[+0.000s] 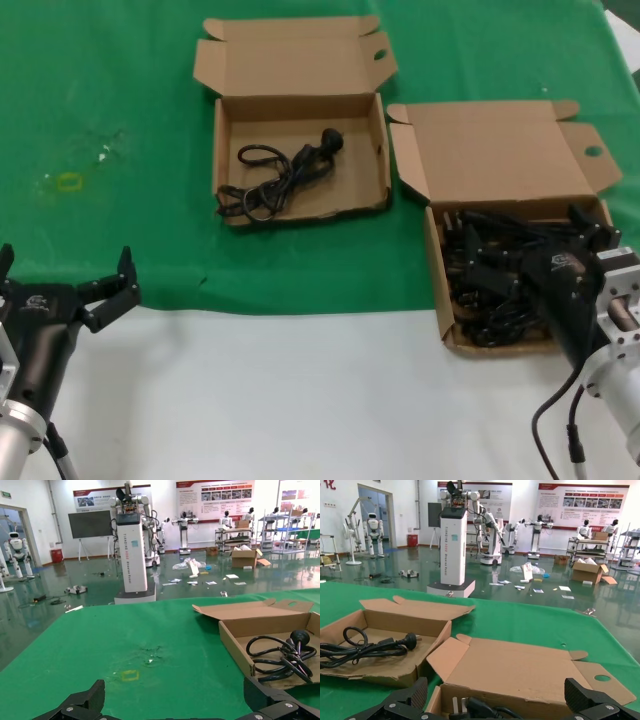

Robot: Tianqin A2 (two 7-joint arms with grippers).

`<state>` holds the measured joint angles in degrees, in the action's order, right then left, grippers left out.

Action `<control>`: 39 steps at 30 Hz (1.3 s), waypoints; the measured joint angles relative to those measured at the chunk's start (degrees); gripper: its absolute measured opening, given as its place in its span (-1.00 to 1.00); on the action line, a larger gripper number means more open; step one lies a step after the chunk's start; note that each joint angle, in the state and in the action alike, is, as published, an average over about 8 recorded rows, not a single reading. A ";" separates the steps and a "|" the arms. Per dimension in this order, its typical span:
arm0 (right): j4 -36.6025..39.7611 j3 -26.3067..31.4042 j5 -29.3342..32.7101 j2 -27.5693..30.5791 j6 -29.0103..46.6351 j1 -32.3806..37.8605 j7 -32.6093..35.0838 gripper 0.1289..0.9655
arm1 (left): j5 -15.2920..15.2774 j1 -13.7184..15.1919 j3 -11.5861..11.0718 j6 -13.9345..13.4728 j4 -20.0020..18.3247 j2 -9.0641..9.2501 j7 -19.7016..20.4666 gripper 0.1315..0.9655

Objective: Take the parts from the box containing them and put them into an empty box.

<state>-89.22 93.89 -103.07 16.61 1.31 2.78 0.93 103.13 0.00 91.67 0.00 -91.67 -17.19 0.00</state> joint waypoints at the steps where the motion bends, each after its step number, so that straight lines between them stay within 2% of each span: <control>1: 0.00 0.00 0.00 0.00 0.00 0.00 0.00 1.00 | 0.00 0.00 0.00 0.00 0.00 0.00 0.00 1.00; 39: 0.00 0.00 0.00 0.00 0.00 0.00 0.00 1.00 | 0.00 0.00 0.00 0.00 0.00 0.00 0.00 1.00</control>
<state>-89.22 93.89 -103.07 16.61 1.31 2.78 0.93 103.13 0.00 91.67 0.00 -91.67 -17.19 0.00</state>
